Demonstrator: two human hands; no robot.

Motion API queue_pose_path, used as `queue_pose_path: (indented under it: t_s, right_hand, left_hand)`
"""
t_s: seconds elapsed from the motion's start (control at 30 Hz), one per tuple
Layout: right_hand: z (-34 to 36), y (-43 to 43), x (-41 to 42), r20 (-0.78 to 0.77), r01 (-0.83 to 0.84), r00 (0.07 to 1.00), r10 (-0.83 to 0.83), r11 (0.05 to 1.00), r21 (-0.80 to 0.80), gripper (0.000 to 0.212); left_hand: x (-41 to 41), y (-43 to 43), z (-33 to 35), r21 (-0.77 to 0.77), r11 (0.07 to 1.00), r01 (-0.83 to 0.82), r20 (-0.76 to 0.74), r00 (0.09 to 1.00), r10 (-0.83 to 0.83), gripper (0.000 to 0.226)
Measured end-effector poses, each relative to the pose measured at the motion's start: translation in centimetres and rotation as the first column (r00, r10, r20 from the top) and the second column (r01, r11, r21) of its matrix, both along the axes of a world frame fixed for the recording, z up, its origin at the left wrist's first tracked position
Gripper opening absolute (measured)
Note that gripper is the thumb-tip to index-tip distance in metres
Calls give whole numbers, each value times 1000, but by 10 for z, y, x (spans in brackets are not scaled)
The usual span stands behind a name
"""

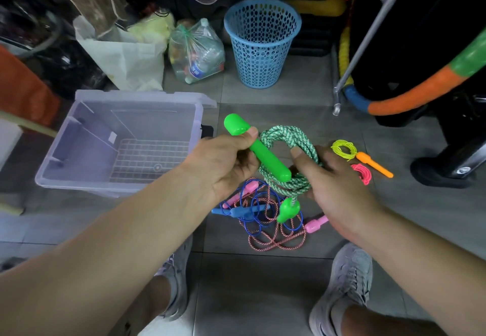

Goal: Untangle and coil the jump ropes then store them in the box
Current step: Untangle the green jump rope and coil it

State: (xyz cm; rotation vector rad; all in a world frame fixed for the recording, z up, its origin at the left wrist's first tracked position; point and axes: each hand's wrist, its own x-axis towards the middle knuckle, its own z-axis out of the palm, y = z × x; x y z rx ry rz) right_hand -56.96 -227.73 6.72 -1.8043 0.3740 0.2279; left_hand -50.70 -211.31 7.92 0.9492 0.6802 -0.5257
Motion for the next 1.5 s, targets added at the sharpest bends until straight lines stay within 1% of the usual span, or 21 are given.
queue_pose_path:
  t_s: [0.07,0.2,0.23,0.33,0.43,0.5,0.57,0.7,0.8,0.87,0.93,0.97,1.03,1.07,1.1,1.2,1.27,1.33,1.37,1.43,1.5]
  right_hand:
    - [-2,1,0,2,-24,1000,23,995,92,47]
    - [0,-1,-2,27,-136,991,133,978,157,62]
    - [0,-3,-2,28,-160,987,158,975,156,60]
    - [6,-6,0,-6,-243,970,244,968,58,29]
    - [9,-7,0,0,-244,970,244,968,-54,23]
    - [10,-6,-1,58,-214,972,228,960,-180,22]
    - [10,-6,-1,127,-169,970,209,949,-267,22]
    - [13,-6,1,222,-108,957,184,943,-316,19]
    - [12,-9,4,237,-87,958,164,949,-303,16]
    - [10,-11,5,229,-87,961,157,954,-286,15]
    - [9,-12,6,223,-60,967,121,963,-263,12]
    - [9,-11,6,214,-42,972,96,969,-242,10]
    - [9,-9,6,181,-3,983,29,990,-141,7]
    - [8,-8,7,171,19,985,1,993,-115,8]
    - [7,-9,8,165,29,986,-11,994,-110,13]
    - [6,-12,8,125,11,992,-3,998,-64,27]
    - [6,-9,7,114,-12,993,13,1000,-12,20]
    - [8,-6,4,95,-61,994,53,994,87,10]
    - [11,-5,3,80,-83,994,70,983,161,14]
    - [16,-6,2,60,-87,996,71,938,336,32]
    - [21,-7,3,52,-80,997,63,887,454,41]
  left_hand:
    - [-2,-1,-2,18,1000,-22,23,999,21,9]
    - [-4,0,-5,58,998,-24,52,998,21,8]
    - [-4,0,-5,74,997,-26,55,998,22,8]
    - [-3,1,-6,91,996,-18,47,999,13,6]
    - [-2,3,-6,49,999,1,24,1000,-2,3]
    - [-1,3,-4,12,1000,2,11,1000,-2,5]
    - [-1,4,-2,-7,1000,7,16,1000,-7,8]
    - [1,5,0,-41,999,12,88,996,-8,8]
    - [-1,3,1,-51,998,35,196,980,-24,10]
    - [-4,1,0,-14,999,32,272,962,-27,13]
    - [-7,-1,-1,56,998,17,375,926,-37,16]
    - [-9,-2,-1,123,992,7,448,892,-62,18]
    - [-14,-5,-3,338,941,-21,593,781,-196,28]
    - [-18,-7,-4,418,908,-25,634,724,-272,34]
    - [-22,-10,-4,465,885,-20,653,684,-327,38]
    - [-32,-15,-6,546,838,8,655,619,-433,41]
    - [-34,-11,-9,616,786,51,620,585,-524,40]
    - [-34,-8,-9,623,776,101,596,581,-554,39]
    - [-35,-7,-6,579,804,139,610,581,-539,39]
    - [-36,-7,-3,424,879,219,654,597,-465,40]
    - [-36,-7,1,318,918,237,670,629,-394,44]
